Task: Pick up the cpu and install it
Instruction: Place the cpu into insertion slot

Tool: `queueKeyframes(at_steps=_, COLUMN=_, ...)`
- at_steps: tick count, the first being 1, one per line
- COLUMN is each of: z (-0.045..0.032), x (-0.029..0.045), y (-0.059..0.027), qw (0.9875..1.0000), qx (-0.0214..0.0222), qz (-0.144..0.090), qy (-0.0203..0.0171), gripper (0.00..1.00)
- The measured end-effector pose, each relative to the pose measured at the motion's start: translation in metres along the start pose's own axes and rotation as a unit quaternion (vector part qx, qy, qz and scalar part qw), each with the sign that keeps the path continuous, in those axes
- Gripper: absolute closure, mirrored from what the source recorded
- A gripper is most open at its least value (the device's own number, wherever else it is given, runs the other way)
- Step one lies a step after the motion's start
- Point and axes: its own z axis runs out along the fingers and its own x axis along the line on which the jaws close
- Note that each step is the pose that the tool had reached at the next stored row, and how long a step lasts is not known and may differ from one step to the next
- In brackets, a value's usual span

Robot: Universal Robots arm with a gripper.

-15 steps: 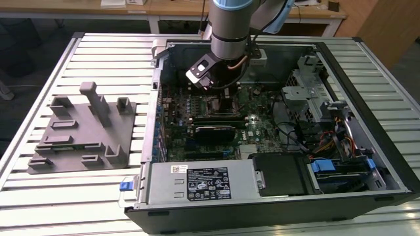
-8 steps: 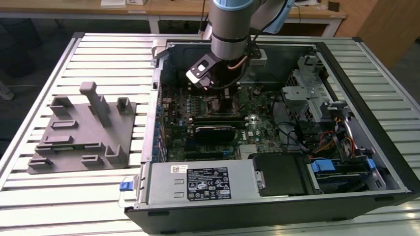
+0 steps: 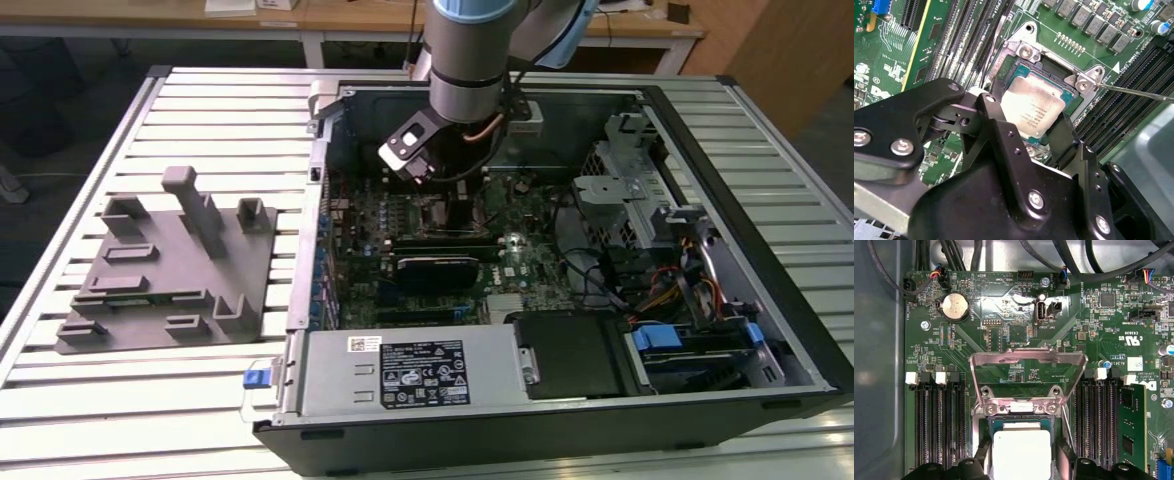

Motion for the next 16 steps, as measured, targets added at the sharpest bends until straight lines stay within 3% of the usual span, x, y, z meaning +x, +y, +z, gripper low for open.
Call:
queueKeyframes(at_steps=14, z=-0.0182, x=-0.0008, y=0.0001, qw=1.0, qx=0.0009, qz=0.0, qy=-0.0003, gripper=0.39)
queueKeyframes(at_steps=16, z=-0.019, x=-0.0008, y=0.0002, qw=1.0, qx=0.001, qz=0.0, qy=-0.0003, gripper=0.47)
